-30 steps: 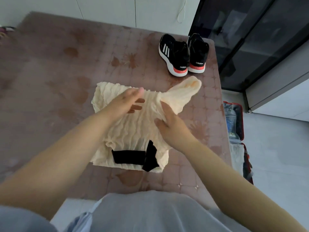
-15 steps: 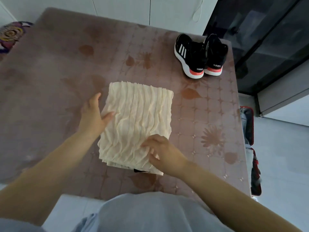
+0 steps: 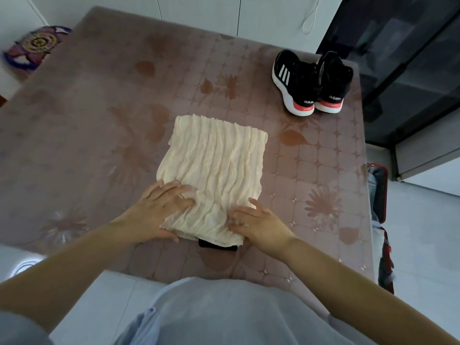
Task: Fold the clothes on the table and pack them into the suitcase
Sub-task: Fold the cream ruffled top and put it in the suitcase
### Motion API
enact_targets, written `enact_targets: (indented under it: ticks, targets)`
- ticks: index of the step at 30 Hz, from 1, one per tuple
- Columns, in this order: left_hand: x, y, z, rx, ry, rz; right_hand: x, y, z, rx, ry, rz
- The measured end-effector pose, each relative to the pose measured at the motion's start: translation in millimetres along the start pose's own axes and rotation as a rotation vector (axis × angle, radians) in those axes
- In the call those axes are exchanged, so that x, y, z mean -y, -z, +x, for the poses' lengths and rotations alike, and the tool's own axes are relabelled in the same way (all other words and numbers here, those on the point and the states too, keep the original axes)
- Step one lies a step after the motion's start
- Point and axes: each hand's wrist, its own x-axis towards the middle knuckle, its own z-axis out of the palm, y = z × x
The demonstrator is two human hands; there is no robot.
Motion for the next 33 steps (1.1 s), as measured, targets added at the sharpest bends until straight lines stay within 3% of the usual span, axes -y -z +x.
enact_targets:
  ticks: [2, 6, 13, 15, 18, 20, 23, 27, 30, 33]
  targets:
    - [-2, 1, -1, -0.05, 0.023, -0.006, -4, 0, -4, -0.063, -0.015, 0.116]
    - [-9, -5, -6, -0.035, 0.032, 0.024, -10, 15, -24, -0.107, -0.251, 0.469]
    - [-55, -15, -10, -0.261, -0.034, 0.066, -11, 37, -59, 0.159, -0.435, 0.603]
    - [-69, -3, -12, -0.247, 0.0, -0.082, -11, 50, -65, 0.253, -0.477, 0.73]
    - [-81, 36, -10, -0.025, 0.141, -0.501, -28, 79, -66, 0.32, -0.55, 0.941]
    - [-75, 61, 1, 0.023, 0.22, -0.684, -44, 89, -60, 0.239, -0.659, 1.005]
    - [-59, 87, 34, -0.118, 0.365, -0.842, -68, 82, -33, 0.027, -0.988, 0.992]
    - [-45, 87, 91, -0.325, 0.777, -1.024, -84, 50, 11, -0.116, -1.2, 0.976]
    - [-53, 85, 103, -0.48, 0.962, -1.01, -86, 32, 21, -0.096, -1.283, 0.878]
    - [-76, 83, 95, -0.436, 0.884, -0.745, -81, 33, 11, -0.197, -1.328, 0.88]
